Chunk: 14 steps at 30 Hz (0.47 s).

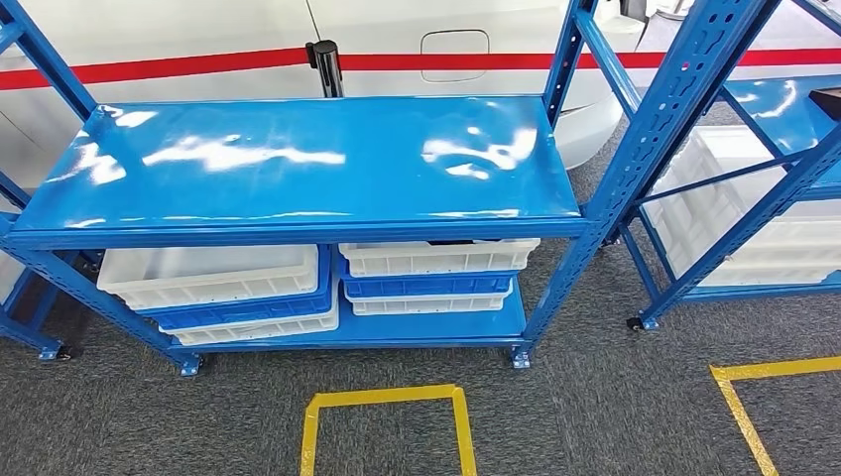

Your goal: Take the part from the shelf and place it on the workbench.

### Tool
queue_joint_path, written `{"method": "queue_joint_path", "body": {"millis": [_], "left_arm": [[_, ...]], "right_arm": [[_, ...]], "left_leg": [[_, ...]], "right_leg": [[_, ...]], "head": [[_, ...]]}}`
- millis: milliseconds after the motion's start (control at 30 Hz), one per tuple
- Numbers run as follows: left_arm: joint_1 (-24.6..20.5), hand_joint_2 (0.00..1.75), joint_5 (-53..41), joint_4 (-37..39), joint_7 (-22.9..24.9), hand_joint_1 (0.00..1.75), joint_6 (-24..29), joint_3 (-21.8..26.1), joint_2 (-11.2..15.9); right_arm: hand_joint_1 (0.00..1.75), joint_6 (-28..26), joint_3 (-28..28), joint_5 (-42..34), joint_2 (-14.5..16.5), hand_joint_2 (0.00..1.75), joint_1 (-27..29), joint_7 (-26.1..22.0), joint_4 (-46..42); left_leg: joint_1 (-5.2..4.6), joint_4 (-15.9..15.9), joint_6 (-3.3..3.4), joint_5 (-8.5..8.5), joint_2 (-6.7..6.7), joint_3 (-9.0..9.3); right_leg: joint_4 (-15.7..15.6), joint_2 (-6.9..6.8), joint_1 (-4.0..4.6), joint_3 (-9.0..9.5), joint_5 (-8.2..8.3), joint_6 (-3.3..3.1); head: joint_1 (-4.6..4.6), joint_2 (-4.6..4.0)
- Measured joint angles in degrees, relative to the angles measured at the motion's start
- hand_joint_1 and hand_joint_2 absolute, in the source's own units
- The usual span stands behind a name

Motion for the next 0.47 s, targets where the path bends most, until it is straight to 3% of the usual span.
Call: {"method": "queue_joint_path", "body": {"millis": [467], "left_arm": [[5.14, 0.00, 18.16, -3.68, 10.39, 0.00, -4.92, -16.53, 2.23]], "right_arm": [[0.00, 4.73, 0.00, -9.56, -1.90, 0.00, 3.65, -1.58, -4.15]], "left_leg": [[0.03, 0.00, 0.00, 0.00, 0.00, -0.06]], "right_leg": [[0.00, 0.00, 0.05, -0.06, 0.00, 0.00]], "head": [[0.01, 0.00]]}}
